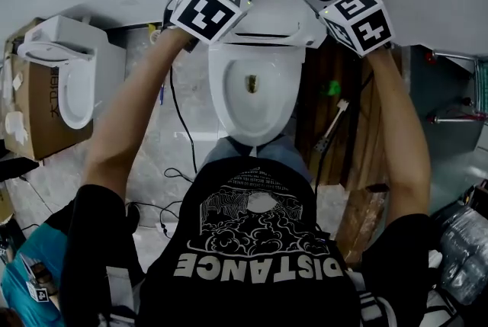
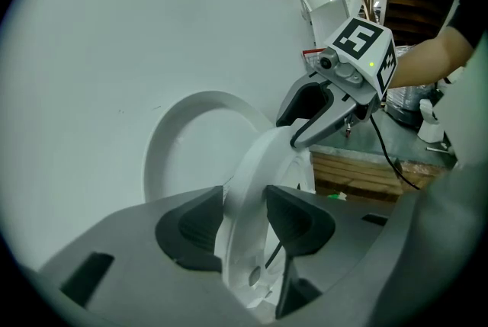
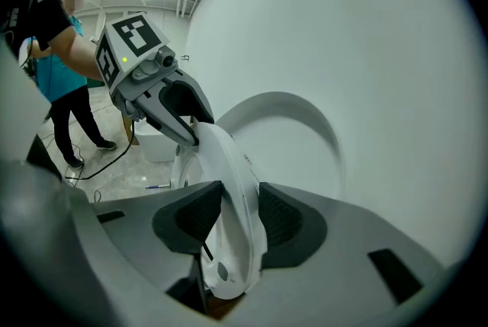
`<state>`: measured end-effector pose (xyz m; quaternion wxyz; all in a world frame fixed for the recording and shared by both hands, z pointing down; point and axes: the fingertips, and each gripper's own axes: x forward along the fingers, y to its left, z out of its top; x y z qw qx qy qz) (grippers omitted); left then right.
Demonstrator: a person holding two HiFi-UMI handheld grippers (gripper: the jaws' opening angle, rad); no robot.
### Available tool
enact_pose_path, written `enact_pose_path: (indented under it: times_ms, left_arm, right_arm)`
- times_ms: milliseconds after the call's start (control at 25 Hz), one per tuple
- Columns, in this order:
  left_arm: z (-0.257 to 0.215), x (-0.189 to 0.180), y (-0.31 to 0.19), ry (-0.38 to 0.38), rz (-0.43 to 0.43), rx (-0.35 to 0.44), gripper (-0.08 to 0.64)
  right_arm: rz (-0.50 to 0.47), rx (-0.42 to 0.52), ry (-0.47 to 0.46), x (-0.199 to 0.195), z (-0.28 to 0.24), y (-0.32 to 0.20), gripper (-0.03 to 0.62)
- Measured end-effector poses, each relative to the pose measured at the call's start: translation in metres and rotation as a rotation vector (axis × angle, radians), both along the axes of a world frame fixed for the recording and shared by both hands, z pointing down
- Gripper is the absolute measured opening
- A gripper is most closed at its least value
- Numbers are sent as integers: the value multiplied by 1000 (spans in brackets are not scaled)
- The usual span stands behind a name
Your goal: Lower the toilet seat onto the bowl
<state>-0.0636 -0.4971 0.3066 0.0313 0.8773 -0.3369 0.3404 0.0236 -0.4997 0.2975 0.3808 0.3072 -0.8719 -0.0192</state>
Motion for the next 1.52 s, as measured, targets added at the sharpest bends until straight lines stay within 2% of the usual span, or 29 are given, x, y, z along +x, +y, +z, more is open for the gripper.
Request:
enact_pose_path:
  times_ms: [200,560,880,1520]
  left_arm:
    - [0,-2,19,6,32,10,186]
    - [2,3,43,-31,70,12,179]
    - [7,6,74,-63,70,9,178]
    - [30,8,164,-160,18,15,179]
  right_arm:
    - [-8,16,25,-2,-1,20,158]
    - [-55,5,91,0,1,45,150]
    - [-127,15,89,1,4,77,144]
    - [-261,19,99,1,30,169,140]
